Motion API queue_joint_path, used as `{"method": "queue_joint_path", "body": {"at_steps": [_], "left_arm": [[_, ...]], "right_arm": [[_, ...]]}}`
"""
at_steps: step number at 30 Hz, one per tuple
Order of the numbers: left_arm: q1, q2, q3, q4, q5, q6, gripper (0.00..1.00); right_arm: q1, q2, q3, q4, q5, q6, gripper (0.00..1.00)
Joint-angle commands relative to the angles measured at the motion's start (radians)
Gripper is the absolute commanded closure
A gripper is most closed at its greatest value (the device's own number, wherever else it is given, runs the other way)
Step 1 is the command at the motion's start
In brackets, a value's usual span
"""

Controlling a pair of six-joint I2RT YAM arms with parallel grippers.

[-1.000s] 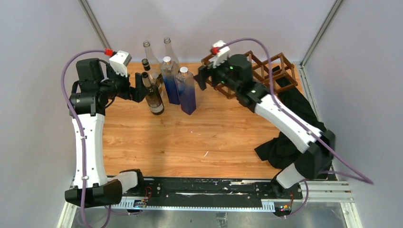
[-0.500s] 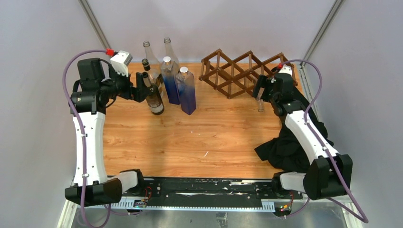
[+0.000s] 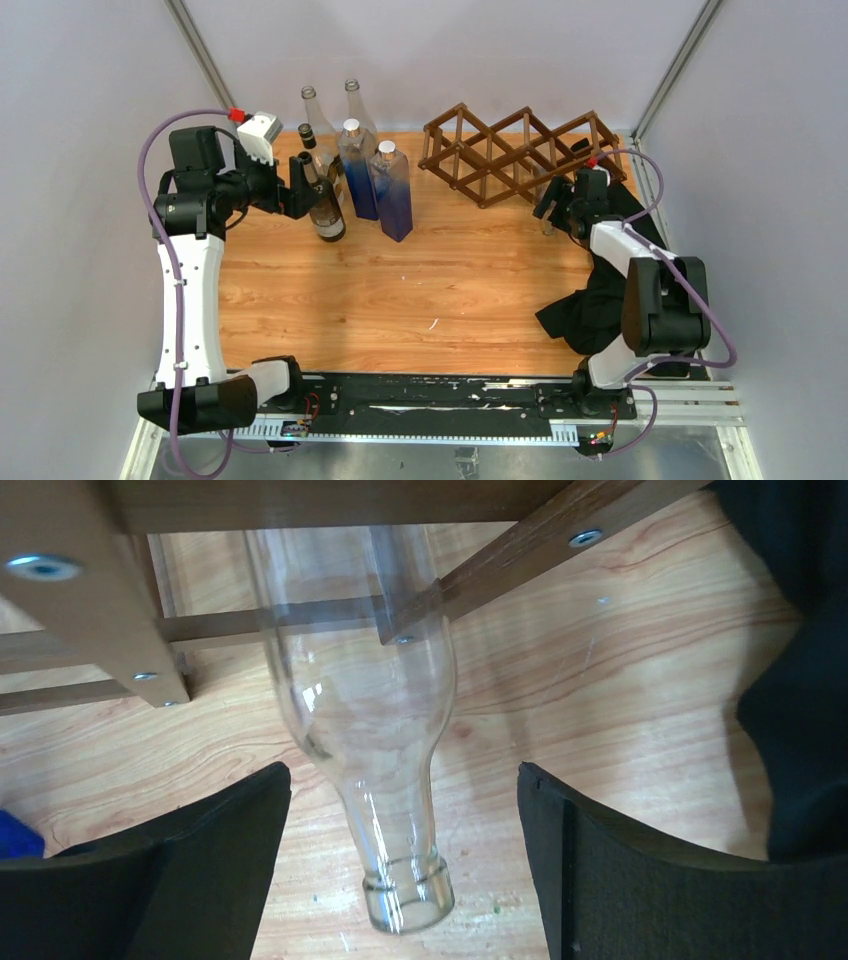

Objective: Take the wine bottle off the wine rack

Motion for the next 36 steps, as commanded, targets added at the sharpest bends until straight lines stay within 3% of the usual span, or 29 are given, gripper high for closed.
{"method": "queue_joint_path", "body": {"at_steps": [1,12,16,18,24,36], "left_arm": [[0.006,-0.015,-0.012,0.002,0.016,0.008,0.0],[0.007,-0.015,-0.019,0.003,0.005,0.022,0.0],[0.007,-0.01,-0.017,0.004,0.008,0.017,0.0],[0.007,-0.009,-0.017,0.004,0.01,0.017,0.0],[0.007,-0.009,-0.023,0.003,0.017,0.015,0.0],[0.007,-0.015,-0.036,0.004,0.053,0.004,0.0]], "right_arm": [[-0.025,0.066,0.023,0.071,-0.089,0.04,0.15],[-0.07,0.163,0.033,0.142,-0.183,0.083,0.34],[-0.071,0.149,0.001,0.169,-0.196,0.096,0.47],[-0.071,0.139,-0.018,0.186,-0.206,0.104,0.56],[-0.07,0.071,-0.102,0.26,-0.223,0.121,0.98],[-0.023,-0.083,-0.254,0.312,-0.183,0.026,1.0]]}}
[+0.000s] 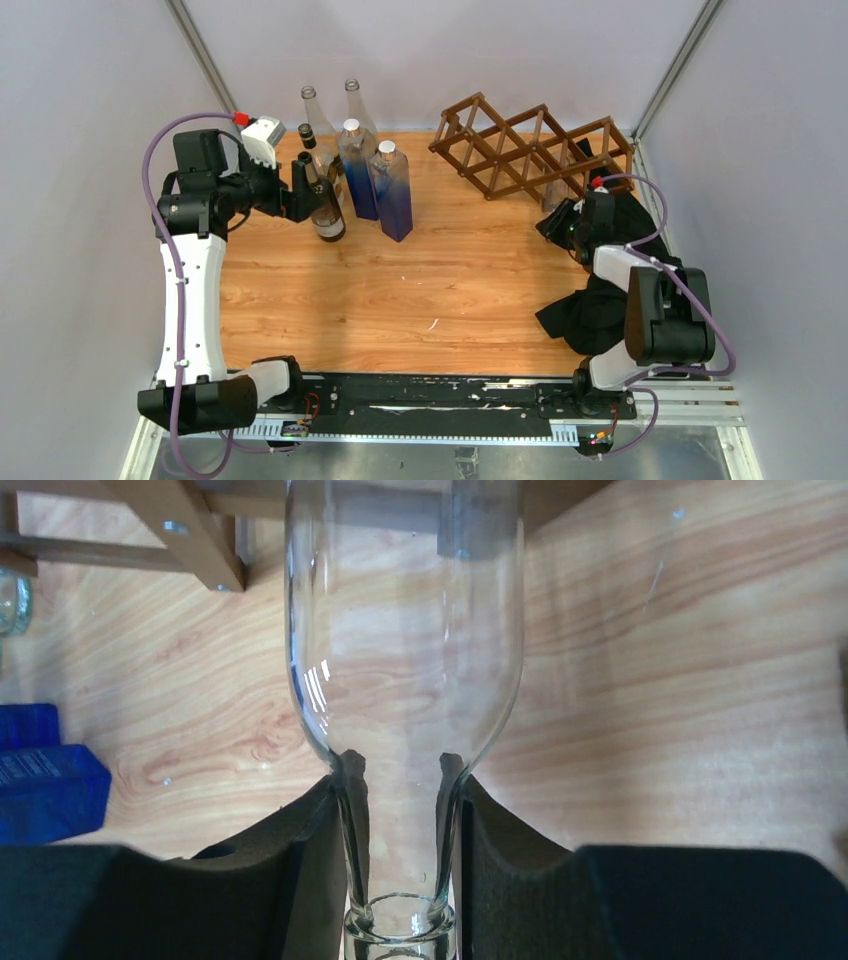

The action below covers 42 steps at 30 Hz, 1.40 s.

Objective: Take the wine bottle off the wine rack

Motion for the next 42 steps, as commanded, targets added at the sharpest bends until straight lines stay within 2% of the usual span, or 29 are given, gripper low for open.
{"method": "queue_joint_path", "body": {"at_steps": [1,7,13,19,26,35,42], "left_arm": [[0.007,-0.015,-0.008,0.004,0.035,-0.007,0.0],[0.006,-0.016,-0.002,0.004,0.049,-0.012,0.0],[0.006,-0.022,-0.002,0.004,0.059,-0.004,0.0],[0.006,-0.02,-0.014,0.008,0.084,0.007,0.0],[0.006,-0.01,-0.019,0.01,0.102,0.023,0.0],[-0.009,-0.024,-0.039,0.01,0.139,0.098,0.0],[-0.106,-0.056,-0.081,0.01,0.098,0.184,0.0]], "right_arm": [[0.049,-0.087,-0.086,0.077,0.061,-0.057,1.0],[0.116,-0.16,-0.193,0.133,0.131,-0.062,1.0],[0.184,-0.25,-0.254,0.113,0.202,-0.022,1.0],[0.258,-0.402,-0.318,0.031,0.304,0.018,1.0],[0.31,-0.612,-0.379,-0.121,0.333,0.094,1.0],[0.335,-0.856,-0.351,-0.377,0.269,0.124,1.0],[0.353,-0.936,-0.304,-0.522,0.161,0.132,1.0]]}}
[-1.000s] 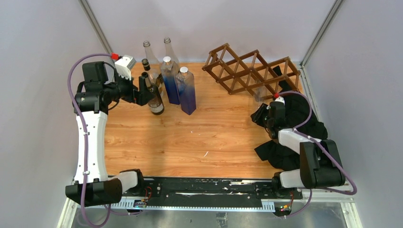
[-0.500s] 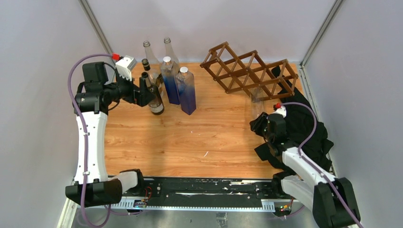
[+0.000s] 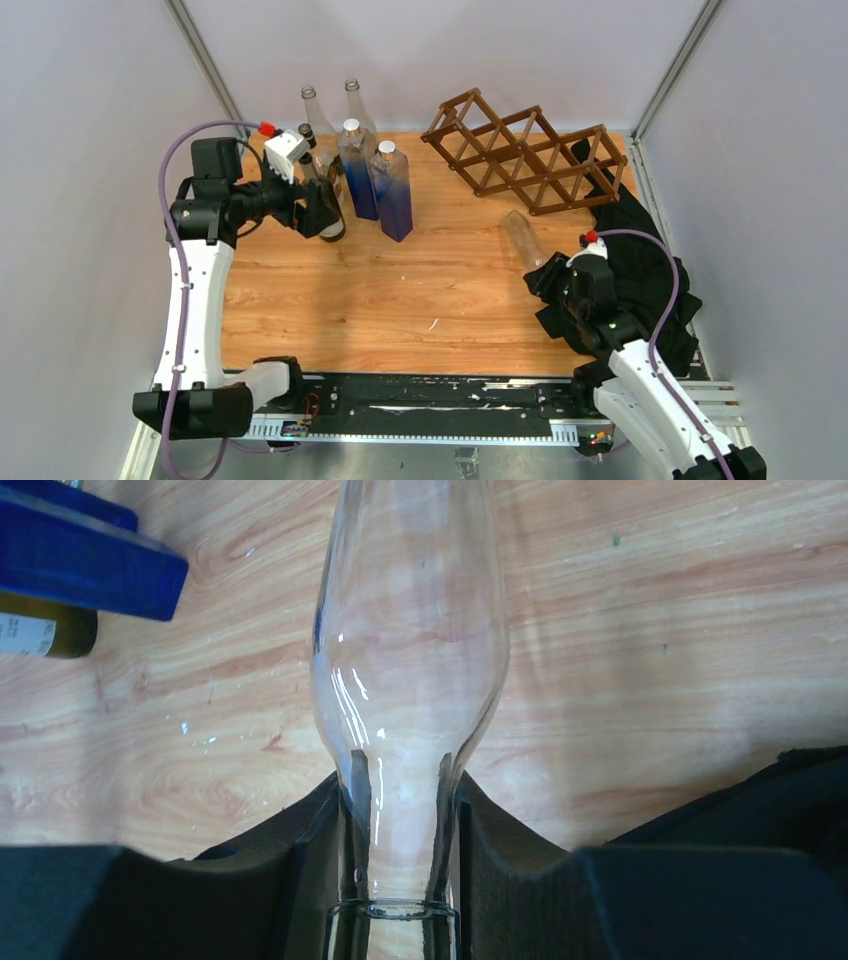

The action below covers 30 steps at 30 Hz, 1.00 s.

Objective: Take the wine bottle off the wine rack

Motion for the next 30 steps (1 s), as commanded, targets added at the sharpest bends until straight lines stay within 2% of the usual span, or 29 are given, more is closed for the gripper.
{"method": "queue_joint_path", "body": {"at_steps": [1,9,15,22,26,30], "left_arm": [[-0.067,-0.037,-0.031,0.002,-0.017,0.083,0.0],[-0.272,-0.106,-0.138,0.001,-0.066,0.243,0.0],[-0.489,-0.138,-0.227,0.002,-0.212,0.352,0.0],[-0.718,-0.016,-0.195,0.028,-0.37,0.352,0.0],[-0.795,0.075,-0.125,0.028,-0.408,0.378,0.0],[-0.857,0.117,-0.121,0.044,-0.446,0.429,0.0]], "right_arm": [[0.031,-0.047,0.075,-0.102,-0.087,0.012,1.0],[0.078,0.001,0.237,-0.215,-0.251,-0.065,1.0],[0.121,0.1,0.361,-0.265,-0.41,-0.091,1.0],[0.265,0.222,0.481,-0.296,-0.506,-0.094,1.0],[0.355,0.3,0.566,-0.308,-0.537,-0.085,1.0],[0.425,0.378,0.649,-0.314,-0.562,-0.073,1.0]]}}
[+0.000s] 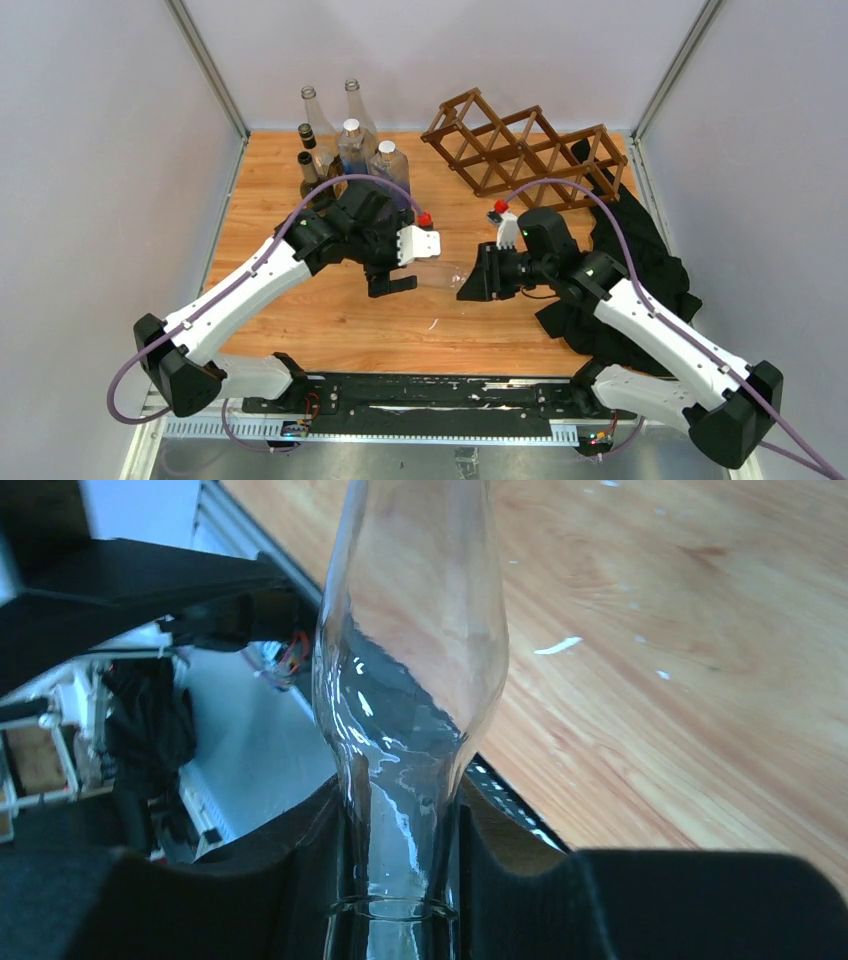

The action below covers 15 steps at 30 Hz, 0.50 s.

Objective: Take the wine bottle off the wine rack

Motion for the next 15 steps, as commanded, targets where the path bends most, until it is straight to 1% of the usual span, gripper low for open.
{"method": "queue_joint_path", "body": {"at_steps": [1,5,8,10,13,15], "left_arm": [[-0.057,0.021,0.029,0.021,-0.059,0.064,0.0],[-0.068,0.008,0.007,0.021,-0.028,0.079,0.0],[-0.069,-0.029,-0.031,0.029,0.002,0.098,0.0],[-0.069,-0.057,-0.065,0.047,0.004,0.109,0.0],[-0.069,-0.074,-0.08,0.056,0.002,0.119,0.0],[-0.069,-0.081,-0.086,0.054,0.004,0.125,0.02]], "right_arm": [[0.065,0.052,0.117,0.033,-0.087,0.01,1.0],[0.079,0.089,0.152,0.054,-0.117,0.031,1.0],[0.081,0.098,0.154,0.107,-0.163,0.066,1.0],[0.083,0.105,0.151,0.154,-0.191,0.09,1.0],[0.084,0.123,0.166,0.171,-0.217,0.107,1.0],[0.084,0.134,0.171,0.19,-0.241,0.124,1.0]]}}
